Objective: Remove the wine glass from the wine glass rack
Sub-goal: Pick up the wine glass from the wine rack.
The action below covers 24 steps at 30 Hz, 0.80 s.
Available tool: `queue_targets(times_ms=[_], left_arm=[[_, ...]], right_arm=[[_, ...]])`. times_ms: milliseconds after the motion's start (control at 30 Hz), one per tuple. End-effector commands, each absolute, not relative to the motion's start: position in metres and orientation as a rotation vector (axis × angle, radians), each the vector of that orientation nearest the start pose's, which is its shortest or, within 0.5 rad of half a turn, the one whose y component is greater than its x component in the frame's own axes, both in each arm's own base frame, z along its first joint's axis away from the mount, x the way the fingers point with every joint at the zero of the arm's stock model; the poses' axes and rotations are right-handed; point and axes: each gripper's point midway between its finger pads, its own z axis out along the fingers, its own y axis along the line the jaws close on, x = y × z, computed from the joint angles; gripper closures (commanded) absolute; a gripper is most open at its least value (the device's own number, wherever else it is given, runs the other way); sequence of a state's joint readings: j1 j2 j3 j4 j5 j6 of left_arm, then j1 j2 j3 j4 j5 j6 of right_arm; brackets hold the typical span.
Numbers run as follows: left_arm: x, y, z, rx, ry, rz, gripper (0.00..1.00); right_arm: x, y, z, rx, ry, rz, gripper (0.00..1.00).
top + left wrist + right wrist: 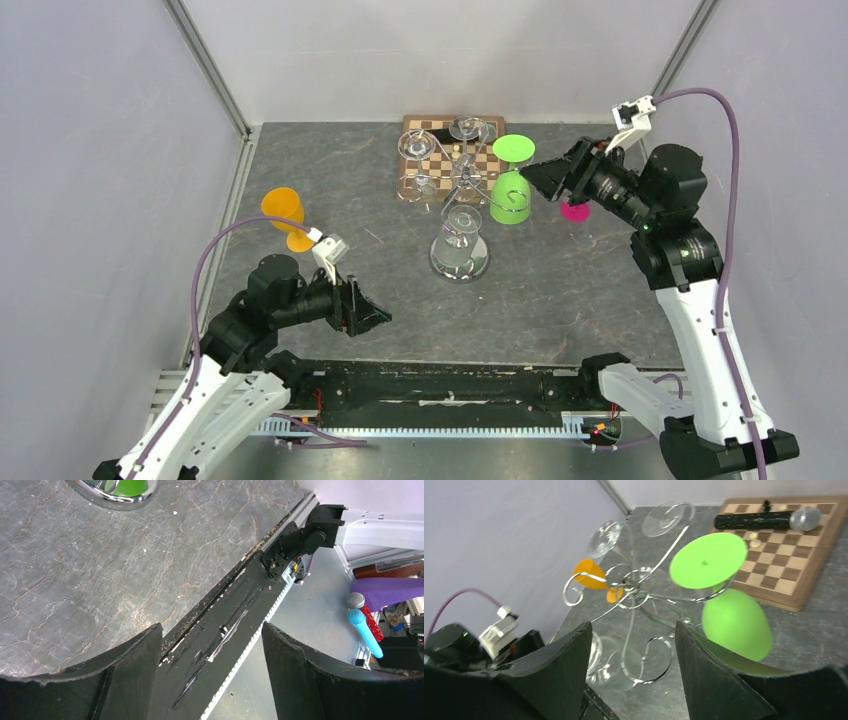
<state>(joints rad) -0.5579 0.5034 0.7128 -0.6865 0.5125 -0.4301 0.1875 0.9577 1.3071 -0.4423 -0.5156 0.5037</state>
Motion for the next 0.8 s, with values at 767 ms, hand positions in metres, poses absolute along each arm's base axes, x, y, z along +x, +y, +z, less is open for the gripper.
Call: queue_targets(times_ms=[767], left_arm=[[0.113,-0.190,0.221,0.427,2.133,-1.137,0.21]], right_arm=[[0.375,0.138,0.408,0.082,1.709,0.771,0.41]])
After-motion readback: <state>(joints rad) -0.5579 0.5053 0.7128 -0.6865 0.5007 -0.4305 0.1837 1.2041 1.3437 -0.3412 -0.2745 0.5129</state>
